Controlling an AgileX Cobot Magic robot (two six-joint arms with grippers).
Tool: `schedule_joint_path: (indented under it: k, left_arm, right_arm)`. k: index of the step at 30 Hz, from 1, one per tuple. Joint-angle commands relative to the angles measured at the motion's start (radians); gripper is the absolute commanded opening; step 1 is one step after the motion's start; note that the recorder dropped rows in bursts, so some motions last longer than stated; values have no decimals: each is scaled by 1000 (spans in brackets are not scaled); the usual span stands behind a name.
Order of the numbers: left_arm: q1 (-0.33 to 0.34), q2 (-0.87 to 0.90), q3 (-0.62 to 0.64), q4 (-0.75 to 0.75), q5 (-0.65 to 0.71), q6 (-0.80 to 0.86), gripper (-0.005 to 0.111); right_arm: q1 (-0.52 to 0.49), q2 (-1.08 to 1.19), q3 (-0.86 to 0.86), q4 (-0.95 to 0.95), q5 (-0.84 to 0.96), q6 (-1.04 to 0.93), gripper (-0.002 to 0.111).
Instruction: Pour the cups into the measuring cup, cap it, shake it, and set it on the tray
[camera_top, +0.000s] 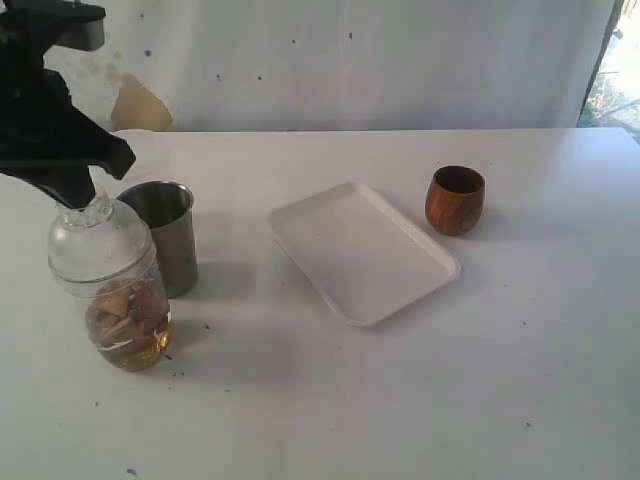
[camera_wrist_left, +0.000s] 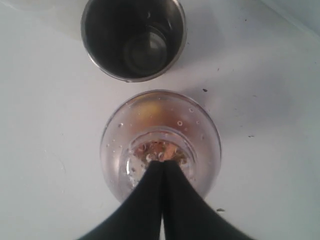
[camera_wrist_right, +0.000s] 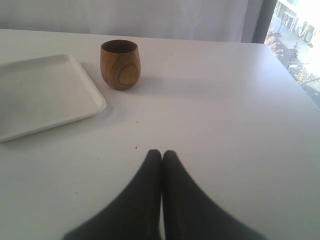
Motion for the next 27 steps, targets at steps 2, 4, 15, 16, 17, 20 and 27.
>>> schedule_joint_path:
  k: [2, 4, 15, 16, 17, 20, 27]
  left_arm:
    - [-5, -2, 81, 0, -16, -3, 0]
    - [-5, -2, 86, 0, -33, 0, 0]
    - [-5, -39, 26, 0, -71, 18, 5]
    - [-5, -47, 12, 0, -71, 18, 7]
    - [-5, -55, -3, 0, -74, 18, 9]
    - [-5, -81, -41, 0, -78, 25, 16]
    - [-5, -171, -52, -26, -127, 14, 51]
  right_arm:
    - [-8, -5, 7, -9, -1, 9, 0]
    - [-8, -5, 7, -9, -1, 9, 0]
    - [-8, -5, 7, -9, -1, 9, 0]
    - [-8, -5, 7, -9, -1, 9, 0]
    - [-8, -5, 7, -9, -1, 9, 0]
    - [-8, -5, 7, -9, -1, 9, 0]
    - [-8, -5, 7, -9, -1, 9, 0]
